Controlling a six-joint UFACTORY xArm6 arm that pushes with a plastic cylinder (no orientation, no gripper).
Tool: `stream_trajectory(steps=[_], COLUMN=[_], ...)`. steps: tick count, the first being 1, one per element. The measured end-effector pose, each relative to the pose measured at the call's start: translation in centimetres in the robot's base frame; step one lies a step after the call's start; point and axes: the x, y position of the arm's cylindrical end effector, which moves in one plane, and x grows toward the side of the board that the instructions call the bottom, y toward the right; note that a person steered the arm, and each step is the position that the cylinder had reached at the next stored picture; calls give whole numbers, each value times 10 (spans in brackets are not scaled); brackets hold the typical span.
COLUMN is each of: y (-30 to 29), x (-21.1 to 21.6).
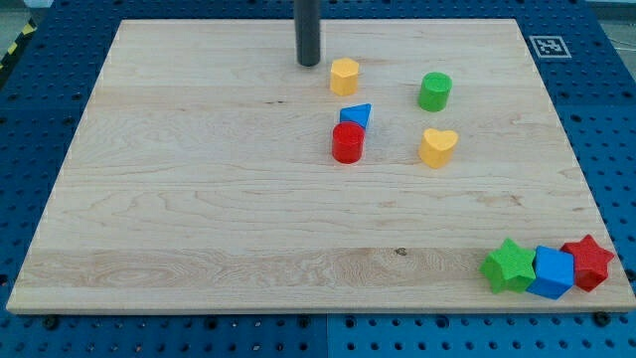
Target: Move the red circle towards the bottom of the board
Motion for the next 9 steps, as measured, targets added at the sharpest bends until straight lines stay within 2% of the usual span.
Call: stream_trajectory(steps=[2,7,8,9], y=[27,27,27,27], x=[32,205,225,224])
